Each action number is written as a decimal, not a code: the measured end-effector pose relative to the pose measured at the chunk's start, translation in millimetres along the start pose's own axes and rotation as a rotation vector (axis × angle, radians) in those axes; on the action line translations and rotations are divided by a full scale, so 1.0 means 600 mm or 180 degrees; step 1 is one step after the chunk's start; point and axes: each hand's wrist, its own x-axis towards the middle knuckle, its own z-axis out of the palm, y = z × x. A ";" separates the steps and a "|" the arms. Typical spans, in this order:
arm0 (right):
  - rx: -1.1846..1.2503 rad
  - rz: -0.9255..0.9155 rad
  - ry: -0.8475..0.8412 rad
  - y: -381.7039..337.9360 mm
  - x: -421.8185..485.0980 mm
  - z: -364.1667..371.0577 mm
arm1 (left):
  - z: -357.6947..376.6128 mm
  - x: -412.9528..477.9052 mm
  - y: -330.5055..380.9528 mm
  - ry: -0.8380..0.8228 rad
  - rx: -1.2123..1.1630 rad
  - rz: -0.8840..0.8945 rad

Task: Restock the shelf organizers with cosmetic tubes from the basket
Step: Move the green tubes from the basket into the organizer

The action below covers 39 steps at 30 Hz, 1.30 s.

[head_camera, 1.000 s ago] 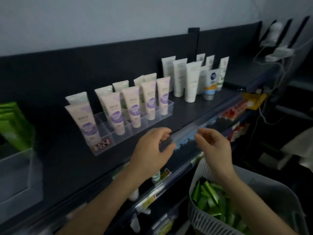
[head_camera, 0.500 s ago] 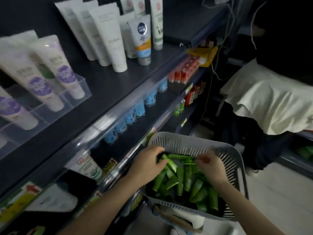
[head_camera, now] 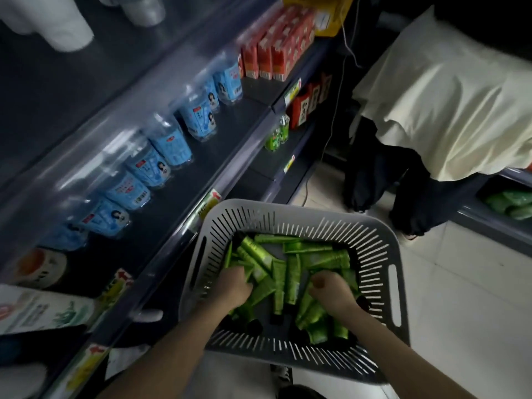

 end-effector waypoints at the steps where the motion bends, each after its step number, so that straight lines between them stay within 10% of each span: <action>1: -0.0086 -0.0047 -0.0082 -0.002 0.004 0.006 | 0.008 0.008 -0.004 -0.0064 0.0054 -0.0011; 11: -0.1696 -0.1264 -0.2010 0.036 -0.003 0.016 | 0.054 0.056 -0.012 -0.0114 0.0977 -0.0123; 18: -0.2024 -0.1662 -0.2028 0.029 0.009 0.036 | 0.070 0.061 -0.014 -0.0288 0.1318 -0.0186; 30: 0.2333 -0.0157 -0.0789 -0.042 0.020 -0.048 | 0.008 0.001 -0.002 0.0272 -0.0546 0.0282; 39: 0.3314 0.0005 -0.0410 -0.137 -0.059 -0.125 | -0.142 -0.133 0.022 0.1043 -0.1146 0.0678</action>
